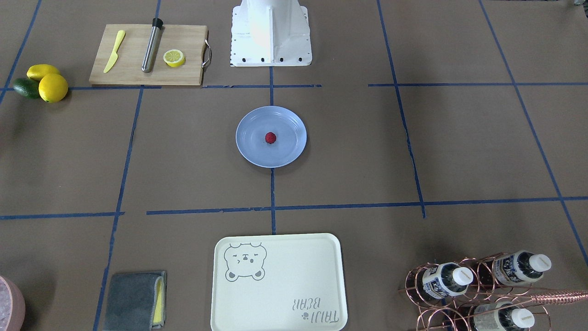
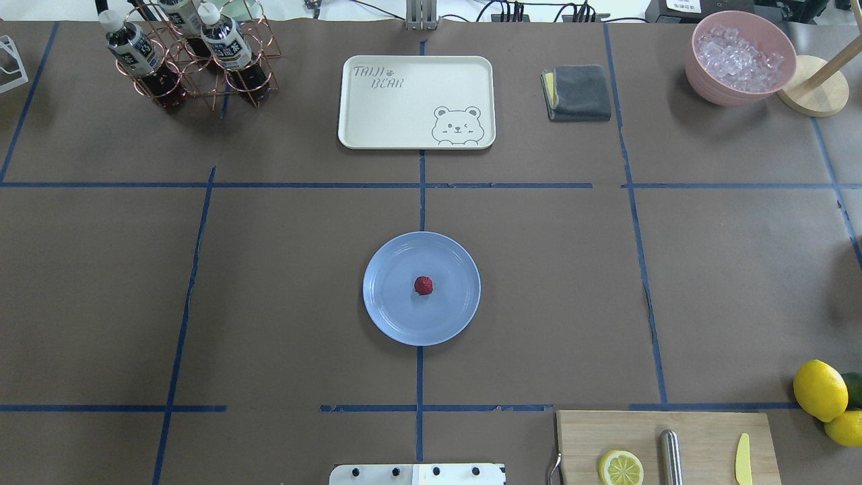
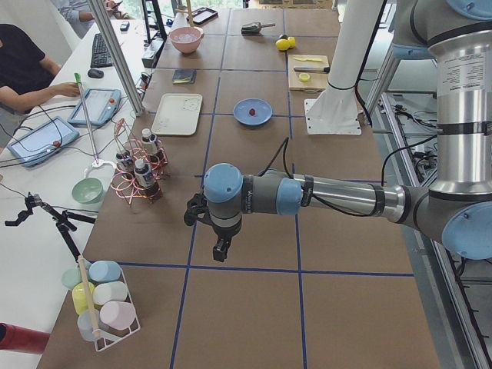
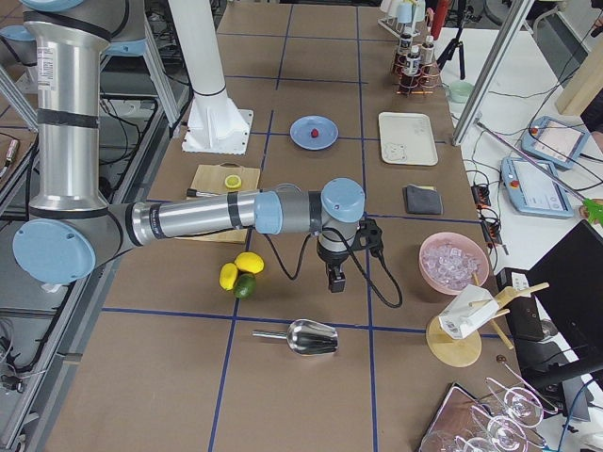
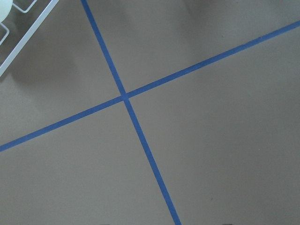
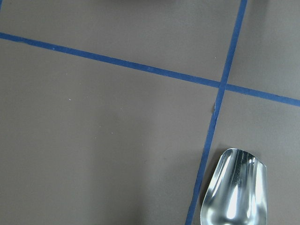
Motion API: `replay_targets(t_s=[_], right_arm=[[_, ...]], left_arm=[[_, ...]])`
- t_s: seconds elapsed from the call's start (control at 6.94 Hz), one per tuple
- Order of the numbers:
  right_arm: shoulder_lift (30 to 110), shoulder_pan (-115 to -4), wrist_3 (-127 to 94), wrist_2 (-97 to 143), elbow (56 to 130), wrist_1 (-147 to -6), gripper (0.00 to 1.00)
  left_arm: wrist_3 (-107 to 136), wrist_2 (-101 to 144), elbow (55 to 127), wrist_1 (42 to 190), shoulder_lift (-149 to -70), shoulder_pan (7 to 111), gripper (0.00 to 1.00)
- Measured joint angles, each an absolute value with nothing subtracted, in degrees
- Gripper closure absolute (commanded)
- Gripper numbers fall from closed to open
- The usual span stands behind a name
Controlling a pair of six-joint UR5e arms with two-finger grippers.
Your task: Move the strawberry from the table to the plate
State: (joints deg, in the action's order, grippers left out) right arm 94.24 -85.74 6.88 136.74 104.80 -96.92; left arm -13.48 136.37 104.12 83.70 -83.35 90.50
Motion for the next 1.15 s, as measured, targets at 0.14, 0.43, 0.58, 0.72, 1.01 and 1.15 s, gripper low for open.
replay_targets(t_s=[0.14,0.43,0.58,0.72,1.01,1.15], right_arm=[[94.2,-85.7,6.4,136.8,104.8,-96.9,0.0],[94.3,-85.7,5.6,137.0,104.9,-96.9,0.0],[94.3,-85.7,5.5,137.0,104.9,-96.9,0.0],[94.3,-85.7,5.5,137.1,104.9,-96.9,0.0],[94.4,-85.7,5.4,137.2,104.8,-96.9,0.0],[94.5,-85.7,5.4,137.2,104.8,-96.9,0.0]], left_arm=[[-13.4,136.4,104.4,81.8,-83.3,90.5,0.0],[-13.6,136.4,104.3,81.3,-82.5,90.5,0.0],[-13.7,136.6,103.9,81.5,-82.4,90.4,0.0],[-13.7,136.8,103.8,82.5,-82.5,90.4,0.0],[-13.8,136.8,102.5,84.4,-83.0,90.4,0.0],[-13.9,136.7,102.2,84.4,-83.1,90.4,0.0]])
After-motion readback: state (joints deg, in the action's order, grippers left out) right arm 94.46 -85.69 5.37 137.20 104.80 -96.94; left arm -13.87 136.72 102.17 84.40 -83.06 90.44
